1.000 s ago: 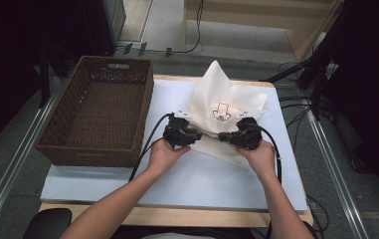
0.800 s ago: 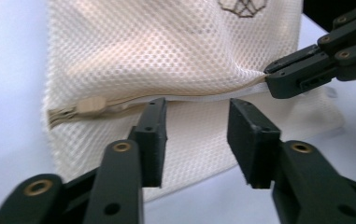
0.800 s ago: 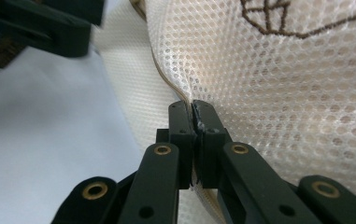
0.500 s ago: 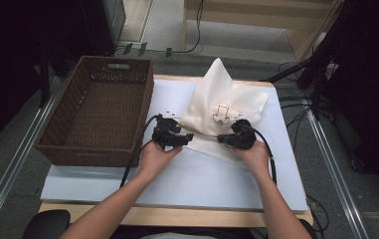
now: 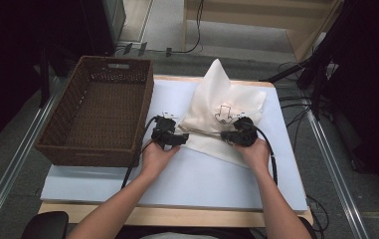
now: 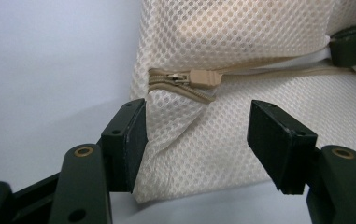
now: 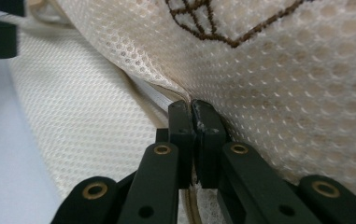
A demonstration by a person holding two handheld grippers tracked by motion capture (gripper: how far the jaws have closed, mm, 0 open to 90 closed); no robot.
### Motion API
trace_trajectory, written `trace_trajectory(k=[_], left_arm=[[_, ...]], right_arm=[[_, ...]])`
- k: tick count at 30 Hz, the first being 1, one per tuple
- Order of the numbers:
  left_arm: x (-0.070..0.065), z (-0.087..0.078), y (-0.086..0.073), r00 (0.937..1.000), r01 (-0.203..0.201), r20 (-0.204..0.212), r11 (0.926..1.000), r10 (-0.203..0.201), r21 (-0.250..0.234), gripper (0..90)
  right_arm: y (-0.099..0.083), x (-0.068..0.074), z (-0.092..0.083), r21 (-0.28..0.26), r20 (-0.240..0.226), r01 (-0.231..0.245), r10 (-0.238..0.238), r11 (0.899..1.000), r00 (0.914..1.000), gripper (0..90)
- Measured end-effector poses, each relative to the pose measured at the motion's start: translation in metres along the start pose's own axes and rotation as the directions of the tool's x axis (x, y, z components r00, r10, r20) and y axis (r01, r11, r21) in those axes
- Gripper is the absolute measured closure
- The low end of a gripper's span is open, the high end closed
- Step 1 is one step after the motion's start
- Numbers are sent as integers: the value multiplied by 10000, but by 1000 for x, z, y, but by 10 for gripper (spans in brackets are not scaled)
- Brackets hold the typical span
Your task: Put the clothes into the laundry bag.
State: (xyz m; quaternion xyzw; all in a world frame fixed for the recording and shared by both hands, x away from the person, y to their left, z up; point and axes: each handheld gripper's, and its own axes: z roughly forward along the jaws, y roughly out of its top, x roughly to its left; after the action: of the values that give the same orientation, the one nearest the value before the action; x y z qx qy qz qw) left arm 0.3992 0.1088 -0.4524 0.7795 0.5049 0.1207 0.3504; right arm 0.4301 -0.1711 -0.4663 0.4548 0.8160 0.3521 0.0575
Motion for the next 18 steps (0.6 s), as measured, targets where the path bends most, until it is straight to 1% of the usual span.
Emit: trace_trajectory(k=[3,4,5,6,8,9,10,11,13,14,15,16,17,18], left_arm=[[-3,-8,-2,9999,-96,-40,9998,95,-184,360],[-3,-9,-2,9999,-150,-48,9997,149,-192,355],[-3,-9,-3,9999,-95,-98,9998,94,-152,351],[-2,-8,-3,9999,-32,-118,9999,31,-121,349],[1,-2,-4,9998,201,58,9998,-201,34,358],[1,1,-5,9993,308,199,9994,-311,169,381],[2,3,-5,9982,391,443,9988,-403,297,423],[1,5,-6,9979,367,520,9986,-387,391,468],[-2,6,-9,9985,91,544,9995,-108,319,572],[-3,6,-10,9980,-10,629,9995,-9,309,660],[-3,5,-10,9977,-76,669,9995,54,321,745],[-4,3,-10,9967,-145,806,9996,124,251,807],[-5,2,-10,9952,-302,944,9992,275,276,836],[-5,2,-11,9944,-411,982,9986,377,331,847]], right_arm=[[1,-4,0,-97,303,-9,12,10000,9995,891],[1,-5,-1,-160,366,-164,169,9997,9992,891],[2,-7,-1,-211,510,-287,298,9994,9983,891],[2,-8,-2,-211,564,-255,266,9995,9981,890],[2,-10,-2,-286,896,-220,245,9993,9957,890],[3,-10,-2,-297,887,-304,329,9991,9955,890],[3,-11,-2,-253,883,-326,347,9991,9955,890],[3,-11,-2,-260,861,-331,352,9991,9957,890],[3,-10,-2,-213,788,-401,417,9990,9960,890],[3,-9,-3,-146,710,-417,427,9990,9966,890],[4,-8,-4,-121,488,-517,522,9986,9974,890],[4,-6,-5,-166,242,-504,508,9986,9984,891],[5,-5,-7,-182,-48,-525,524,9985,9986,891],[4,-3,-8,-256,-363,-469,459,9986,9983,892]])
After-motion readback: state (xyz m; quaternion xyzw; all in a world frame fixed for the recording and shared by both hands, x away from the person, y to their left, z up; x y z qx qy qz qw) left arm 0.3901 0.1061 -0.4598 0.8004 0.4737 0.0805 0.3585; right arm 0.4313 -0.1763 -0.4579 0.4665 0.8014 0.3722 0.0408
